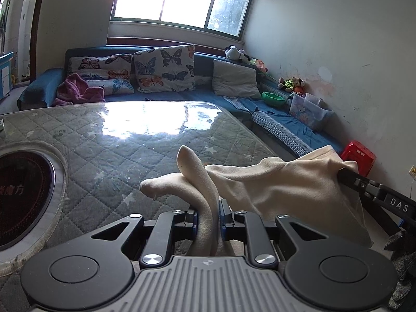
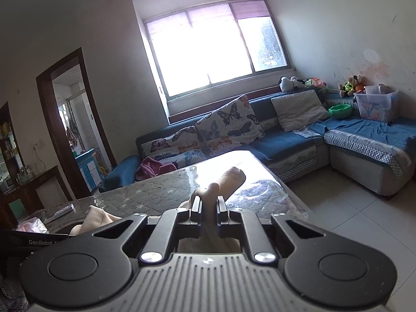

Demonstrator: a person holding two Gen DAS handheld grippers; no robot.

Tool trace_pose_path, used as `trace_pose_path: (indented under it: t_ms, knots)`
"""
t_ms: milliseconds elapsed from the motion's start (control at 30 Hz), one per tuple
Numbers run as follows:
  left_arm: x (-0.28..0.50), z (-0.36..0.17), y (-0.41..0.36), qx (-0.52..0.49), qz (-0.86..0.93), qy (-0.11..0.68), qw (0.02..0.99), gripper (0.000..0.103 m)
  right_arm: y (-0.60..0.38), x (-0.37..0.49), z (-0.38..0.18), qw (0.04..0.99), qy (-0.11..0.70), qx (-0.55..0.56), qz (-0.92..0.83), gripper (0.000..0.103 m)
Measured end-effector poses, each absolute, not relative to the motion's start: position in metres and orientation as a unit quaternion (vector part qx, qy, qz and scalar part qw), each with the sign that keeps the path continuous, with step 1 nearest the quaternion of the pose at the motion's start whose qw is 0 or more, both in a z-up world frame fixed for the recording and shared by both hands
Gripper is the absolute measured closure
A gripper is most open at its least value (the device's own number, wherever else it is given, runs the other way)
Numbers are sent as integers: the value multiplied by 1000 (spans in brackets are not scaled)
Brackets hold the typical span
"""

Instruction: Fold clothes

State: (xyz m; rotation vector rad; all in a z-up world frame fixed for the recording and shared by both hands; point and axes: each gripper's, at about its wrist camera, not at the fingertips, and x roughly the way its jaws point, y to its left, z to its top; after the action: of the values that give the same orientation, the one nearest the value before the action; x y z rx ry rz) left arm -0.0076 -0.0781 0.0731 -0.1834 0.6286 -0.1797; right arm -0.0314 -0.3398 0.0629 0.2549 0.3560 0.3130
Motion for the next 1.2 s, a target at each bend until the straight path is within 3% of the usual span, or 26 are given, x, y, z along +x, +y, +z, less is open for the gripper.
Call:
trace_pose_path:
  t_ms: [1200]
  knots:
    - [45, 57, -95, -85, -62, 340, 934, 86, -334, 30, 61, 962, 211, 65, 158, 94]
